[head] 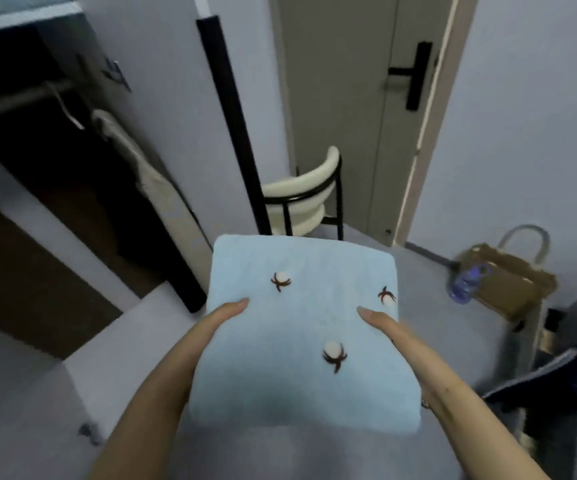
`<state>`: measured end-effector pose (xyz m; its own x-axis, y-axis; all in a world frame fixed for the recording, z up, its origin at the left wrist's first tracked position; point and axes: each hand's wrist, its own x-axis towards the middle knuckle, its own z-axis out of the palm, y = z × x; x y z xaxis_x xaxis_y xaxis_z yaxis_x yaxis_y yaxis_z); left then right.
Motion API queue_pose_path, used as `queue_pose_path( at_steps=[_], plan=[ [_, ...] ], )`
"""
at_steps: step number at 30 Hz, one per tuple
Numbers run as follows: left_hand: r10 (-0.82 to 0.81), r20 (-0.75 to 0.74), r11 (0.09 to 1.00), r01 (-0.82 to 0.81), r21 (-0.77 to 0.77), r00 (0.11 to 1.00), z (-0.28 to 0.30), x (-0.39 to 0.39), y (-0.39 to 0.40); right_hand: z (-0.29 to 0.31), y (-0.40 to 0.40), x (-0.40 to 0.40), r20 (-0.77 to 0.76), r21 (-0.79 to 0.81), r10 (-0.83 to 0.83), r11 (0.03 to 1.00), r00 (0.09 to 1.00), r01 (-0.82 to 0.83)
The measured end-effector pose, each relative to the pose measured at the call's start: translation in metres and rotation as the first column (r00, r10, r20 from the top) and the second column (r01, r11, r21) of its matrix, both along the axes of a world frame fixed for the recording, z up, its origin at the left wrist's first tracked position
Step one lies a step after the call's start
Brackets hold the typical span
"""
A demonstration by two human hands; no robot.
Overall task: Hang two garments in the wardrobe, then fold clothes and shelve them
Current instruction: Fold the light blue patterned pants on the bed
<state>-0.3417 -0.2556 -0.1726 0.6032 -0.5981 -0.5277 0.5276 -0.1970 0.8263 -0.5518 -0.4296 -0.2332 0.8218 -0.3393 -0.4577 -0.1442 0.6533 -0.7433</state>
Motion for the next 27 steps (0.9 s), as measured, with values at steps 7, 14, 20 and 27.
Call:
queue_pose_path(
  at_steps=[7, 14, 20, 27],
  plan=[
    [0.275, -0.002, 0.941, -0.269, -0.205, 0.962, 0.101, 0.055, 0.080, 0.114, 0.006, 0.128, 0.173, -0.139, 0.329, 0.941, 0.929, -0.307],
    [0.521, 0.093, 0.802, -0.449, -0.393, 0.849, 0.166, 0.100, 0.144, 0.208, 0.044, 0.242, 0.199, -0.265, 0.521, 0.844, 0.830, -0.466],
    [0.606, 0.180, 0.736, -0.460, -0.497, 0.774, 0.215, 0.166, 0.213, 0.268, 0.107, 0.340, 0.220, -0.376, 0.659, 0.737, 0.719, -0.561],
    [0.667, 0.231, 0.678, -0.448, -0.583, 0.708, 0.263, 0.260, 0.289, 0.326, 0.184, 0.456, 0.200, -0.494, 0.654, 0.710, 0.730, -0.501]
  ],
)
